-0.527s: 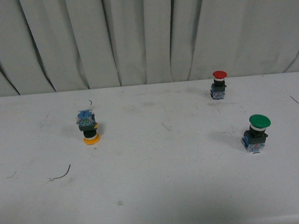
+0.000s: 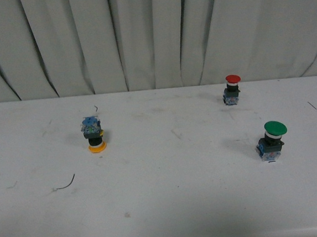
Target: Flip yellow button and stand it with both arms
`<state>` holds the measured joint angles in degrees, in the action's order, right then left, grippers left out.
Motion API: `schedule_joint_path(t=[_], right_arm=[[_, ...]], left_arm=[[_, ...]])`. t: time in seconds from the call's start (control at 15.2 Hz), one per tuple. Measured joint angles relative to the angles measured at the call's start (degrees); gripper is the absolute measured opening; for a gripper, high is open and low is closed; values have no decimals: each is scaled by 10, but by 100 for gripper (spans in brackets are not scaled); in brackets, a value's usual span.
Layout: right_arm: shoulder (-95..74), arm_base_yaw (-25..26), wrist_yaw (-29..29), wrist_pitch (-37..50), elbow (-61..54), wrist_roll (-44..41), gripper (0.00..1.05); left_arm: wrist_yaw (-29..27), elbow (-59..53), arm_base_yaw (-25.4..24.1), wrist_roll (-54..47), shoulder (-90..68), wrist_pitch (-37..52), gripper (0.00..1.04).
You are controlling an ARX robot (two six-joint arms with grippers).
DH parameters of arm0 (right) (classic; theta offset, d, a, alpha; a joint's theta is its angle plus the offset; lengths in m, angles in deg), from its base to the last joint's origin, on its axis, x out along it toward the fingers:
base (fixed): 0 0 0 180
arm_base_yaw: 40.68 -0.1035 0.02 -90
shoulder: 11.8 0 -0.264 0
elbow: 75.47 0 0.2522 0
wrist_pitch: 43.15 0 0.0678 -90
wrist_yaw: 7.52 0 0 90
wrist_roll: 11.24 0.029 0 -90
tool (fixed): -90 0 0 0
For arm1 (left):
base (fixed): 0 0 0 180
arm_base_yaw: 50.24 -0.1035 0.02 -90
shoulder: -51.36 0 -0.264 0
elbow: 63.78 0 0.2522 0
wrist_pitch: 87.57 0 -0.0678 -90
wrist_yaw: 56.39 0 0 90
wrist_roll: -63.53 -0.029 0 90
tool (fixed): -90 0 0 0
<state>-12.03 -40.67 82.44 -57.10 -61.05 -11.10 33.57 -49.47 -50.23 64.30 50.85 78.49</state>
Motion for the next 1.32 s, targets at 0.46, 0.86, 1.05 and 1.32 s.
schedule_joint_path(t=[0.46,0.86,1.05,1.32], right_arm=[[0,0,0,0,0,0,98],[0,0,0,0,0,0,98],[0,0,0,0,0,0,98],[0,0,0,0,0,0,98]], left_arm=[[0,0,0,0,0,0,98],[47,17,-17,9,-12,-60,98],[175,76,-88,34,-96,-118,98],[164,116,-12,34,-226,35,98]])
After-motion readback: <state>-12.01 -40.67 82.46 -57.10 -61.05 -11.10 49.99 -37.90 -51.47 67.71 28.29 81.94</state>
